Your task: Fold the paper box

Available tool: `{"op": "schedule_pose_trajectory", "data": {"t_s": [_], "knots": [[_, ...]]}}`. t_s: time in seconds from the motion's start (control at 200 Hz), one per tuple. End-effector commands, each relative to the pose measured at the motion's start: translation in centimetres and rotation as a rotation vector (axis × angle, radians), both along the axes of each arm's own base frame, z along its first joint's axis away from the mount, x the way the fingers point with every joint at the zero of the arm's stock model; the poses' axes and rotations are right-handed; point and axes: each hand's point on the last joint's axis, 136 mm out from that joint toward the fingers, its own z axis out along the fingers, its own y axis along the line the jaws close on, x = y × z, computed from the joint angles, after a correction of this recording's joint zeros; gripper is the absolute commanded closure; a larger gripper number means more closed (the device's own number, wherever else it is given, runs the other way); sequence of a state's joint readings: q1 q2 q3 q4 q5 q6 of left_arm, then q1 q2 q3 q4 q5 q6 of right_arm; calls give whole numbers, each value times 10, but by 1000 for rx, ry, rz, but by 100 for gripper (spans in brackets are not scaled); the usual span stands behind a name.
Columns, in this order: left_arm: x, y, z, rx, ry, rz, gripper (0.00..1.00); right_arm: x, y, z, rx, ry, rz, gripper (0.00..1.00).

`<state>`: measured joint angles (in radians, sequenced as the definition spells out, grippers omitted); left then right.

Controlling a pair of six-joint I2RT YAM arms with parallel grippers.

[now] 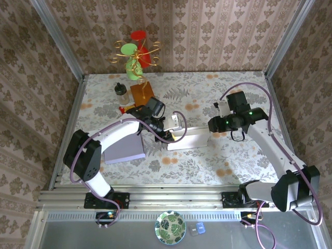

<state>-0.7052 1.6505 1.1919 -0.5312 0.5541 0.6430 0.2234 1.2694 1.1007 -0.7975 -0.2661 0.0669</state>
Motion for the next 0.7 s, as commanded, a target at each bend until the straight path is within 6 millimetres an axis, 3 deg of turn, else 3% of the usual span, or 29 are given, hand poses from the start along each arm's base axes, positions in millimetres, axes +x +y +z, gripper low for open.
{"op": "schedule_pose_trajectory", "data": {"t_s": [0.0, 0.335, 0.695], "knots": [[-1, 4, -8, 22, 40, 2, 63, 0, 0, 2, -56, -10, 73, 61], [0, 3, -8, 21, 35, -3, 63, 12, 5, -5, -111, -2, 104, 61], [2, 3, -7, 21, 34, -2, 62, 2, 8, -28, -159, 40, 118, 58]]}}
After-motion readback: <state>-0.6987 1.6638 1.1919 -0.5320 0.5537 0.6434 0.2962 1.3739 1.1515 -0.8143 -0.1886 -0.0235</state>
